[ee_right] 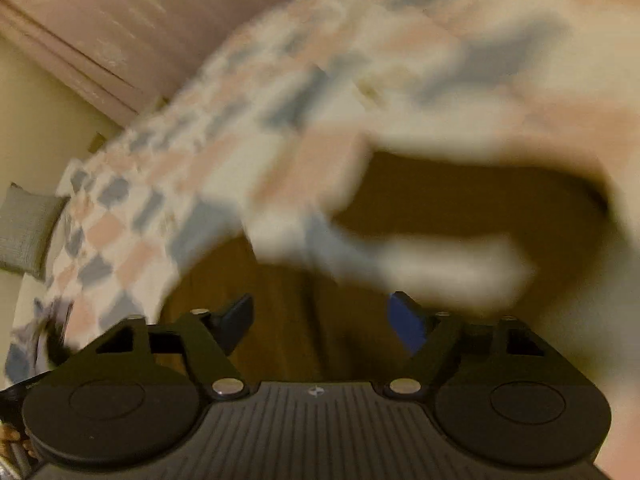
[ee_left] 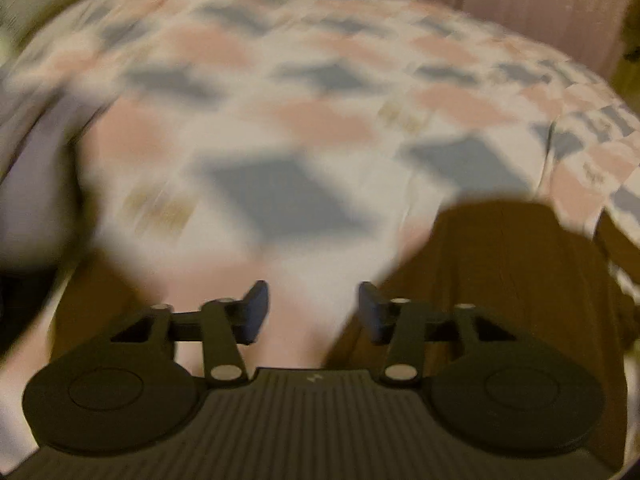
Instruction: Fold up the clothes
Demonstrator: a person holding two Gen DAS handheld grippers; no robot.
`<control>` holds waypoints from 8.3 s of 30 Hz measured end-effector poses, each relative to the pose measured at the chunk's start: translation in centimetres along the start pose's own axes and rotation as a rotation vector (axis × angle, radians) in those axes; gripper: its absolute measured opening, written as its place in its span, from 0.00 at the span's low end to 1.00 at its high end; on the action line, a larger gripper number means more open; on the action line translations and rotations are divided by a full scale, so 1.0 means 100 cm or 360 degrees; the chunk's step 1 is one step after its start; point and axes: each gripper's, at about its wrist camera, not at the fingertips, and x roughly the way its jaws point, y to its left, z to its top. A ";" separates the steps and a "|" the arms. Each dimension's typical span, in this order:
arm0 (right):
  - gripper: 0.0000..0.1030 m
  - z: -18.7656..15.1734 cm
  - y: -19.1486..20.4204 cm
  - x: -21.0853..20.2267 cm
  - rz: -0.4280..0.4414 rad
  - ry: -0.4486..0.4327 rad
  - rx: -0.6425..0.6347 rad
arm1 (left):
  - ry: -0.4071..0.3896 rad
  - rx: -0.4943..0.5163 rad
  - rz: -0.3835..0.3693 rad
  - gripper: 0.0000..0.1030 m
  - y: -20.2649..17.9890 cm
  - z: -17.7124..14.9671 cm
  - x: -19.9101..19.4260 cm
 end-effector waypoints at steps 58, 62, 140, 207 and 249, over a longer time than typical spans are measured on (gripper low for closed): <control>0.52 0.197 0.023 0.107 -0.0340 0.0163 -0.1079 | 0.0377 -0.0432 0.0013 0.41 -0.123 -0.162 -0.097; 0.44 0.186 0.016 0.149 -0.0351 0.0276 -0.1012 | 0.0423 -0.0508 0.0077 0.41 -0.118 -0.161 -0.099; 0.94 -0.139 0.101 0.002 -0.0625 0.0302 0.0518 | -0.0038 -0.0553 0.1063 0.24 0.305 -0.126 -0.101; 0.96 -0.248 0.088 -0.184 -0.0446 0.0157 -0.0364 | 0.0234 0.0163 -0.0022 0.64 -0.105 -0.193 -0.204; 0.97 -0.261 0.083 -0.238 -0.0319 0.0236 -0.0586 | 0.0075 0.0121 0.0134 0.71 -0.145 -0.240 -0.286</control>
